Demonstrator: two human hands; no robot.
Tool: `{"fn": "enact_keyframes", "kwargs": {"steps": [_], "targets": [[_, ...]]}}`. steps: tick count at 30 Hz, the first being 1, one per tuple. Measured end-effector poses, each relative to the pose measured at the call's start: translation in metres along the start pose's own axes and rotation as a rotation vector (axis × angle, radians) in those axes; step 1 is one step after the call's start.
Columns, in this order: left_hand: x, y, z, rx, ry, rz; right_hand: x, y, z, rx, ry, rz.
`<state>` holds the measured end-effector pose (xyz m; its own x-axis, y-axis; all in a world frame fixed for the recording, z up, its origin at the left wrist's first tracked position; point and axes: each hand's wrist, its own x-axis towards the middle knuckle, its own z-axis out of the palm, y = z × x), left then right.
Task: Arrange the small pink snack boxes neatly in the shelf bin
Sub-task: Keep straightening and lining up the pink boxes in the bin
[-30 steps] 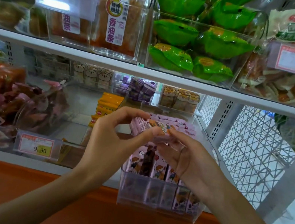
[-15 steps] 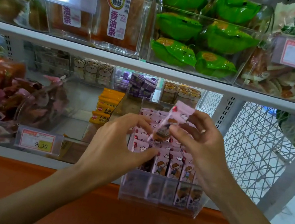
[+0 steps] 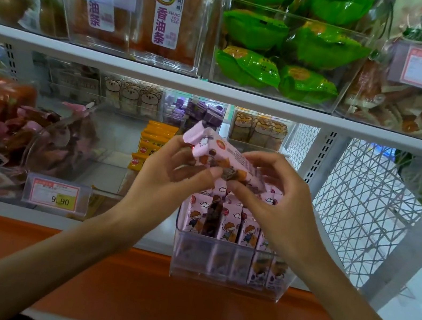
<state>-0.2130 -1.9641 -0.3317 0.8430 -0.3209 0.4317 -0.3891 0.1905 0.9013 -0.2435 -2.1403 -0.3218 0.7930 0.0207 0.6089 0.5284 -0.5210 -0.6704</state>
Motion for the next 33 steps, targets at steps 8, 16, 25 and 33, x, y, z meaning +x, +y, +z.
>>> {"fn": "enact_keyframes", "kwargs": {"steps": [8,16,25,33], "targets": [[0.005,0.003,-0.004,0.158,0.095,0.118,0.006,0.029,0.003,-0.008,-0.199,0.209],[0.025,0.006,-0.012,0.462,-0.012,0.092,0.003,0.045,0.000,-0.677,-0.351,0.123],[0.045,-0.006,-0.001,1.007,-0.299,0.088,0.002,0.039,-0.005,-0.629,-0.386,0.176],[0.070,-0.038,0.016,1.450,-0.392,0.145,-0.004,0.044,-0.004,-0.593,-0.345,0.127]]}}
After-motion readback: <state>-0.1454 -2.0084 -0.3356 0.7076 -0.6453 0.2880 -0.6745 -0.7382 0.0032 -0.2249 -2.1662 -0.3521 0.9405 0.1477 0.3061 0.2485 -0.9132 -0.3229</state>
